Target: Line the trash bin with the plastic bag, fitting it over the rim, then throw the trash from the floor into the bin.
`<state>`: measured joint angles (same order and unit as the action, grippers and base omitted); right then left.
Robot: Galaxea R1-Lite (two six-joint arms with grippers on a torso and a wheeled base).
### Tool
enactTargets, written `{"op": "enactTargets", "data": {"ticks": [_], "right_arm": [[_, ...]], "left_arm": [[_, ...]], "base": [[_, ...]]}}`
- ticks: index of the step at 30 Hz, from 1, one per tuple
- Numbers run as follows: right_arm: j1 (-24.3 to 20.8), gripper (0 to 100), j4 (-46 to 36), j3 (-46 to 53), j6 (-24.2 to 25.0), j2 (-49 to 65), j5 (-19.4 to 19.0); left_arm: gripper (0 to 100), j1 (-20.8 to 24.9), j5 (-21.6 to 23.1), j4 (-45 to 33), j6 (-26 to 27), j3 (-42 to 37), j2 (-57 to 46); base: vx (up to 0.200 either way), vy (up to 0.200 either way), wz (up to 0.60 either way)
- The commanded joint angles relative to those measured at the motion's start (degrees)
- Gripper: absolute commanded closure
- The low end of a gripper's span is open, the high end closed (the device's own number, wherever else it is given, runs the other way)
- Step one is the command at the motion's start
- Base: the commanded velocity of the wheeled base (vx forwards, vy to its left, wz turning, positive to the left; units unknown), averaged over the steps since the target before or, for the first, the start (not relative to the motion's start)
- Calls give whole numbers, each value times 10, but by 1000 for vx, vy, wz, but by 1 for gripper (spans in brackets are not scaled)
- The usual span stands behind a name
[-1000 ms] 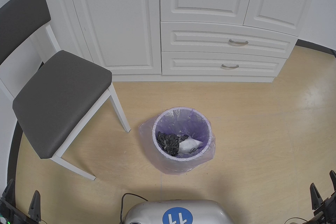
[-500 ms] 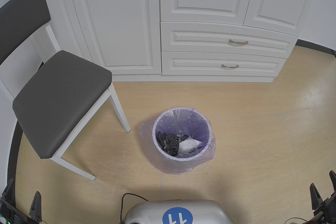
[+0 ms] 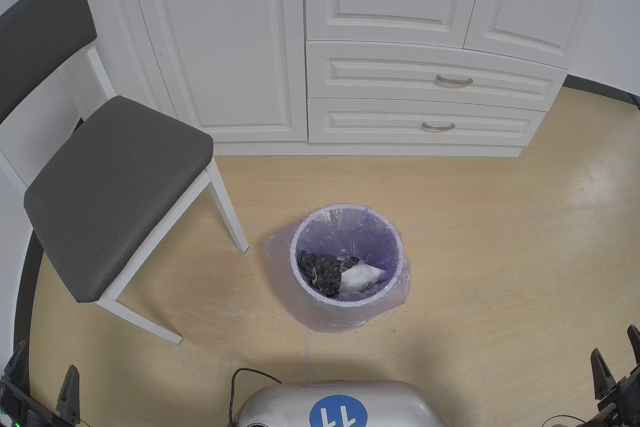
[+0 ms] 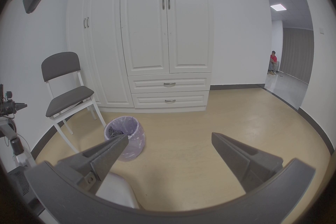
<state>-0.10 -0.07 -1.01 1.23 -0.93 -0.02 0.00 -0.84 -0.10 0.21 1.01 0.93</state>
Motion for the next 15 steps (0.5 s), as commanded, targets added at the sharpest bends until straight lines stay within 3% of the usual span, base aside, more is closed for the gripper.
{"op": "enactTargets", "data": {"ticks": [1, 15], "right_arm": [[-1, 0, 1, 10, 1, 9, 0], [-1, 0, 1, 10, 4, 9, 2]], "left_arm": [[0, 0, -1, 0, -1, -10, -9], [0, -1, -13, 2, -21, -10, -9]], "base": [[0, 0, 0], [0, 0, 0]]}}
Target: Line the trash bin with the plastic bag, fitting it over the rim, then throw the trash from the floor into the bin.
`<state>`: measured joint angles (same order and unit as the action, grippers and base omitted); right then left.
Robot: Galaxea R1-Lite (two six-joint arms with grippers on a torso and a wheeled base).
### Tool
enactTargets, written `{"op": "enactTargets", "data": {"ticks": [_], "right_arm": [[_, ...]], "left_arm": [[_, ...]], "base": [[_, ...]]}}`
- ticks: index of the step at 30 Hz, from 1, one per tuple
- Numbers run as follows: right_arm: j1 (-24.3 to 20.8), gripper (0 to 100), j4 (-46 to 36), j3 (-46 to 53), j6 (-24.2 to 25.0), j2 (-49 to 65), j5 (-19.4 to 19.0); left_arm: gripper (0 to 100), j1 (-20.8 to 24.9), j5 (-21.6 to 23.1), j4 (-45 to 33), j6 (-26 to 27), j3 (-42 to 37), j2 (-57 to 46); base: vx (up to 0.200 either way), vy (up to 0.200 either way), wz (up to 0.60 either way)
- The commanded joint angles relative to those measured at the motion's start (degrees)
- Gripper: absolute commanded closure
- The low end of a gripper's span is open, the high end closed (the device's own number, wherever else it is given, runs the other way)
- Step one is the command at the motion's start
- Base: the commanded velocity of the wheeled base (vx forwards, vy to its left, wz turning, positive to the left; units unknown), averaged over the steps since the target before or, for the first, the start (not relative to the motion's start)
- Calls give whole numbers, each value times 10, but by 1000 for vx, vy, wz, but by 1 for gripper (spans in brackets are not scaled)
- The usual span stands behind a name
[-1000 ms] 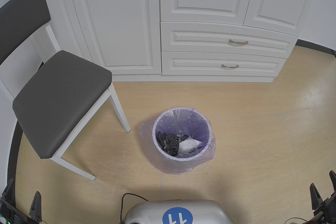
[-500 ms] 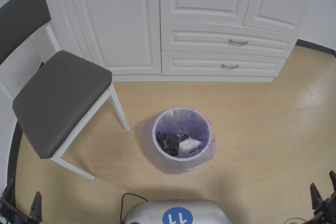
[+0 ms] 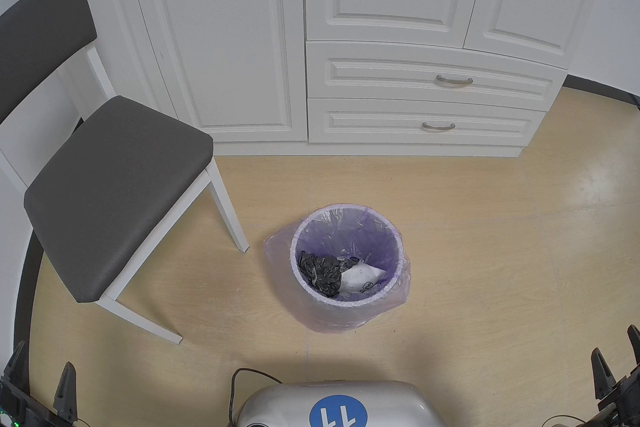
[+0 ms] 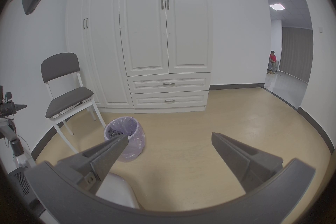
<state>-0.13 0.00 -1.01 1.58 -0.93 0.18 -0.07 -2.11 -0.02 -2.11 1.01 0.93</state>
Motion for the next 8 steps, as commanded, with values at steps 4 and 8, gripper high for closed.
{"op": "enactTargets", "data": {"ticks": [4, 8], "right_arm": [[0, 0, 0, 10, 0, 9, 0], [0, 0, 0, 10, 0, 9, 0]], "left_arm": [[0, 0, 3, 0, 9, -10, -9], [0, 0, 3, 0, 10, -10, -9]], "base": [[0, 0, 0], [0, 0, 0]]}}
